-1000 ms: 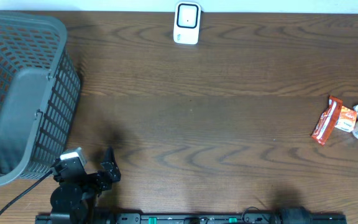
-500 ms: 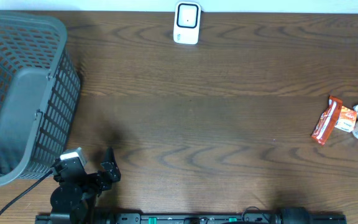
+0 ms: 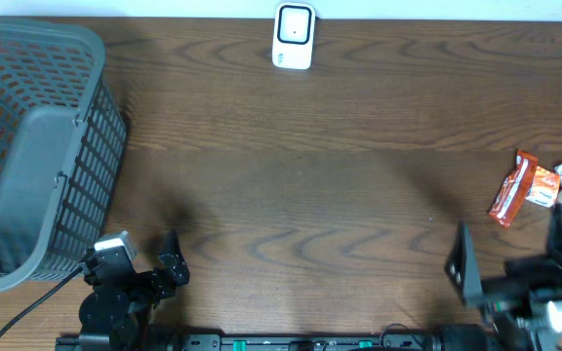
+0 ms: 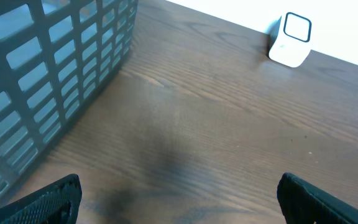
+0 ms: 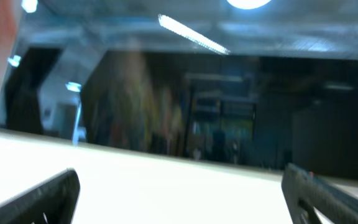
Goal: Scan the item barcode
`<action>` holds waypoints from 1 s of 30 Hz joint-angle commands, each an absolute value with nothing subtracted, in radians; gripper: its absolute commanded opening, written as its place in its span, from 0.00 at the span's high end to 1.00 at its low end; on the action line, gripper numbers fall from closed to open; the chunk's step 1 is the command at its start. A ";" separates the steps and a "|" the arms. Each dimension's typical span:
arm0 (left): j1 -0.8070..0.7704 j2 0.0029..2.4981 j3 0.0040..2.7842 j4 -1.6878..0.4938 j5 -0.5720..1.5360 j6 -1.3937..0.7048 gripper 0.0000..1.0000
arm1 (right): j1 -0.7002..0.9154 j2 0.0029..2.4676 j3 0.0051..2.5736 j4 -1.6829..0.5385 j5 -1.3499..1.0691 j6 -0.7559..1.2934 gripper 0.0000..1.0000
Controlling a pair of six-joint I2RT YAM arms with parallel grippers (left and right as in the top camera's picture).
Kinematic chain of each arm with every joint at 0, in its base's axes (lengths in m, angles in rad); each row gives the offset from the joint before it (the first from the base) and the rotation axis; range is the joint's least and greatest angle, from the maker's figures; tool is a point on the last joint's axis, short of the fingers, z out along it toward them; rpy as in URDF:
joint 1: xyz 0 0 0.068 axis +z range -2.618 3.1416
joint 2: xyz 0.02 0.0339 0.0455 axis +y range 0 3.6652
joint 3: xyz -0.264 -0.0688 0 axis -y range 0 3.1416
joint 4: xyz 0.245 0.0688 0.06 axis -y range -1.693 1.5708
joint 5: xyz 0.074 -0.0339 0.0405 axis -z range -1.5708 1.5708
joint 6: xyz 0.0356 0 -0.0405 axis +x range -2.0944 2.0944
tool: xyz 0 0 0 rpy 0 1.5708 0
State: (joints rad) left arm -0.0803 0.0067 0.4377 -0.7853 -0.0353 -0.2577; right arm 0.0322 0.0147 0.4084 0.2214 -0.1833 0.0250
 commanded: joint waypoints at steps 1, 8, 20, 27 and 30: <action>-0.084 0.006 0.442 -0.785 -0.037 -0.244 0.02 | 0.020 0.010 0.284 0.327 -0.051 0.171 0.01; -0.084 0.006 0.442 -0.785 -0.037 -0.244 0.02 | 0.020 0.011 0.065 0.349 0.037 0.250 0.01; -0.084 0.006 0.442 -0.786 -0.037 -0.244 0.02 | 0.020 0.011 0.006 0.091 0.086 0.263 0.01; -0.084 0.006 0.442 -0.786 -0.037 -0.244 0.02 | 0.020 0.020 0.006 -0.061 0.171 0.277 0.01; -0.084 0.006 0.442 -0.785 -0.037 -0.244 0.02 | 0.020 0.017 0.005 -0.059 0.171 0.276 0.01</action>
State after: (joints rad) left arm -0.0803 0.0067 0.4377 -0.7860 -0.0353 -0.2577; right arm 0.0322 0.0193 0.0067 -0.0563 0.1383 0.2642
